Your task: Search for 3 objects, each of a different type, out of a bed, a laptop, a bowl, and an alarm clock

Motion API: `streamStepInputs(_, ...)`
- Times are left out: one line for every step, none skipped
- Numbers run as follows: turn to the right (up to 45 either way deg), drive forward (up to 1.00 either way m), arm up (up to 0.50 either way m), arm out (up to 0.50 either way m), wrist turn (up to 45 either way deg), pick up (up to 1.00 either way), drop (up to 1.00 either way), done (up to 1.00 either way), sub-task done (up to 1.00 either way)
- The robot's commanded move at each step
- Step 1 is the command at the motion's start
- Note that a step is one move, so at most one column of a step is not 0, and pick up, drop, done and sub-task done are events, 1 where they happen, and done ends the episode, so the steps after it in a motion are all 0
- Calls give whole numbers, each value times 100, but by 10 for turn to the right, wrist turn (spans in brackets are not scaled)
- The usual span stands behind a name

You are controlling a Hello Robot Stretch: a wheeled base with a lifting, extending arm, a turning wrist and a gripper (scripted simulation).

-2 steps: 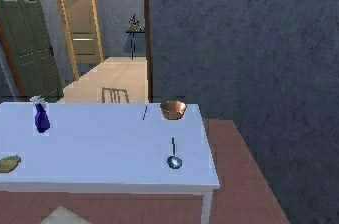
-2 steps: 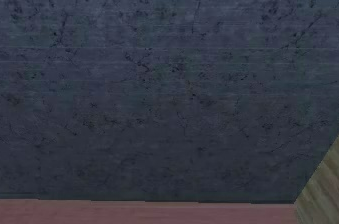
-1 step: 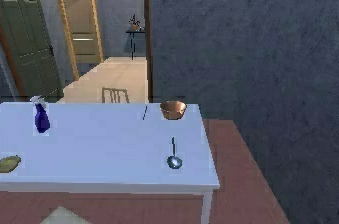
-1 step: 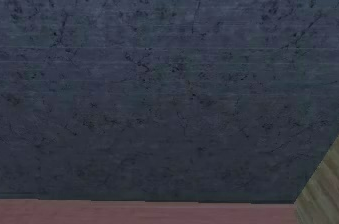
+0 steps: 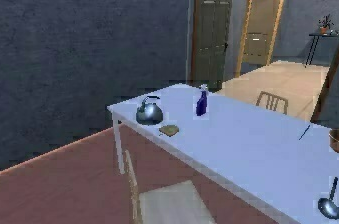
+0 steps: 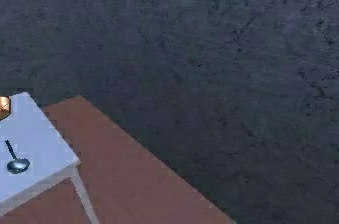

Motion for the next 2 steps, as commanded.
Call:
streamStepInputs(-450,0,0,0,0,0,0,0,0)
streamStepInputs(-420,0,0,0,0,0,0,0,0)
